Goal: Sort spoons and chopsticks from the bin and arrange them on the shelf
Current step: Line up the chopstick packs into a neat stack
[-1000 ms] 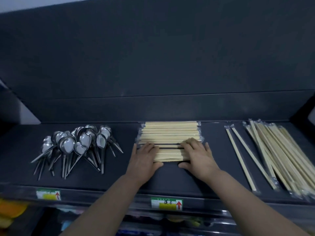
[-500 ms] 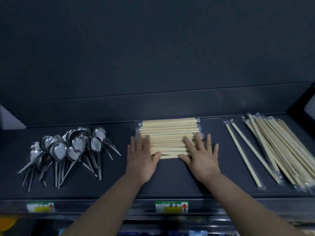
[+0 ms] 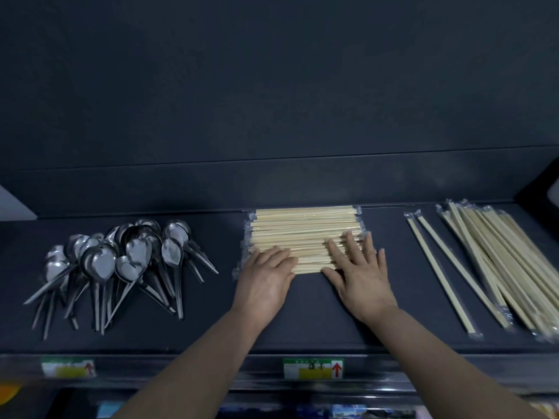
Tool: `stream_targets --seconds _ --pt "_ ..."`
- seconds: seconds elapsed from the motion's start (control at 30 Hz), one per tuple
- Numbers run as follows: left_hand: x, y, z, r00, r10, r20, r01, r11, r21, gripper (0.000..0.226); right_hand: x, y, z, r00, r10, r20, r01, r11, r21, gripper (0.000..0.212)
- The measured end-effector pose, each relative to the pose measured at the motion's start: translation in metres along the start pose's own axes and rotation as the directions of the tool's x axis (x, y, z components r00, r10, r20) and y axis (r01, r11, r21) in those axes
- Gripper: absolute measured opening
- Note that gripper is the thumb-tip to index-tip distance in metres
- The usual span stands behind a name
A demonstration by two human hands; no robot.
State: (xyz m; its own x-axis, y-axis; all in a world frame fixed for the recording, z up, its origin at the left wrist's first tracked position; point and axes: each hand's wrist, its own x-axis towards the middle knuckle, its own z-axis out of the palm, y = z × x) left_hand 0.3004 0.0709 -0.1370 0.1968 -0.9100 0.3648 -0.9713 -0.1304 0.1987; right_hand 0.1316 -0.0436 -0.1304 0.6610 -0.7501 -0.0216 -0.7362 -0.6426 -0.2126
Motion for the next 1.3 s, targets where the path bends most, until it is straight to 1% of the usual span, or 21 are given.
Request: stream_targets --seconds 0.1,0.13,0.2,0.27,0.3,0.37,0.43,0.5,0.6,0.7,0.73,0.77,0.83,0.9,1.0,1.07,1.17,1.3 --pt "-0.002 -0.003 -0.002 0.999 -0.043 -0.004 0.042 0.999 -0.018 0.031 -0.001 0.000 0.003 0.994 -0.098 -0.036 0.098 0.995 -0.016 0.052" --pt "-0.004 -0.003 -0.003 0.996 -0.084 0.030 0.084 0.996 -0.014 0.037 -0.002 0.001 0.004 0.988 -0.146 -0.047 0.145 0.989 -0.025 0.051" --pt "-0.005 -0.001 -0.005 0.966 -0.214 0.145 0.211 0.977 0.038 0.054 -0.003 0.000 0.006 0.976 -0.210 -0.051 0.207 0.977 -0.057 0.056" --pt "-0.003 0.001 -0.002 0.930 -0.302 0.211 0.288 0.953 0.091 0.058 -0.003 0.001 0.005 0.977 -0.206 -0.055 0.203 0.978 -0.056 0.052" --pt "-0.001 0.002 -0.002 0.918 -0.322 0.232 0.309 0.947 0.090 0.058 -0.003 0.001 0.003 0.981 -0.189 -0.046 0.187 0.981 -0.042 0.051" --pt "0.004 0.002 -0.001 0.904 -0.336 0.265 0.335 0.941 0.053 0.057 -0.001 0.001 -0.001 0.986 -0.164 -0.032 0.164 0.986 -0.011 0.055" --pt "0.008 0.003 -0.003 0.903 -0.335 0.270 0.338 0.940 0.037 0.058 -0.001 -0.001 -0.003 0.985 -0.172 -0.029 0.173 0.985 0.015 0.057" --pt "0.007 0.007 -0.005 0.915 -0.326 0.239 0.320 0.945 0.064 0.057 0.000 0.000 -0.001 0.981 -0.186 -0.057 0.188 0.981 0.047 0.054" --pt "0.007 0.015 -0.005 0.961 -0.221 0.166 0.209 0.974 0.091 0.047 -0.002 0.003 0.000 0.961 -0.194 -0.198 0.211 0.975 0.067 0.044" --pt "0.015 0.027 -0.001 0.995 -0.088 0.042 0.089 0.996 -0.027 0.030 -0.010 0.018 -0.004 0.936 -0.208 -0.285 0.219 0.976 0.007 0.037" --pt "0.020 0.033 0.000 0.998 -0.069 0.003 0.069 0.996 -0.063 0.028 -0.013 0.025 -0.007 0.928 -0.218 -0.302 0.223 0.975 -0.015 0.038" --pt "0.025 0.042 0.000 0.998 -0.060 -0.007 0.059 0.994 -0.090 0.027 -0.016 0.034 -0.011 0.923 -0.221 -0.317 0.221 0.975 -0.035 0.039" --pt "0.038 0.065 0.000 0.999 -0.041 0.016 0.043 0.991 -0.128 0.028 -0.022 0.055 -0.021 0.921 -0.190 -0.340 0.182 0.982 -0.057 0.041" --pt "0.050 0.092 0.003 0.997 -0.028 0.067 0.039 0.985 -0.166 0.031 -0.029 0.078 -0.031 0.924 -0.128 -0.360 0.109 0.991 -0.072 0.039" --pt "0.072 0.135 0.012 0.988 -0.053 0.143 0.090 0.960 -0.264 0.031 -0.037 0.115 -0.047 0.912 -0.042 -0.408 -0.003 0.994 -0.107 0.037" --pt "0.086 0.164 0.021 0.972 -0.085 0.221 0.156 0.931 -0.330 0.031 -0.043 0.140 -0.058 0.915 0.024 -0.402 -0.087 0.986 -0.141 0.039" --pt "0.108 0.200 0.040 0.918 -0.178 0.354 0.308 0.883 -0.353 0.029 -0.054 0.175 -0.075 0.933 0.158 -0.324 -0.213 0.966 -0.144 0.047" --pt "0.136 0.237 0.064 0.833 -0.340 0.436 0.514 0.767 -0.385 0.011 -0.062 0.219 -0.089 0.930 0.269 -0.249 -0.302 0.948 -0.103 0.053"
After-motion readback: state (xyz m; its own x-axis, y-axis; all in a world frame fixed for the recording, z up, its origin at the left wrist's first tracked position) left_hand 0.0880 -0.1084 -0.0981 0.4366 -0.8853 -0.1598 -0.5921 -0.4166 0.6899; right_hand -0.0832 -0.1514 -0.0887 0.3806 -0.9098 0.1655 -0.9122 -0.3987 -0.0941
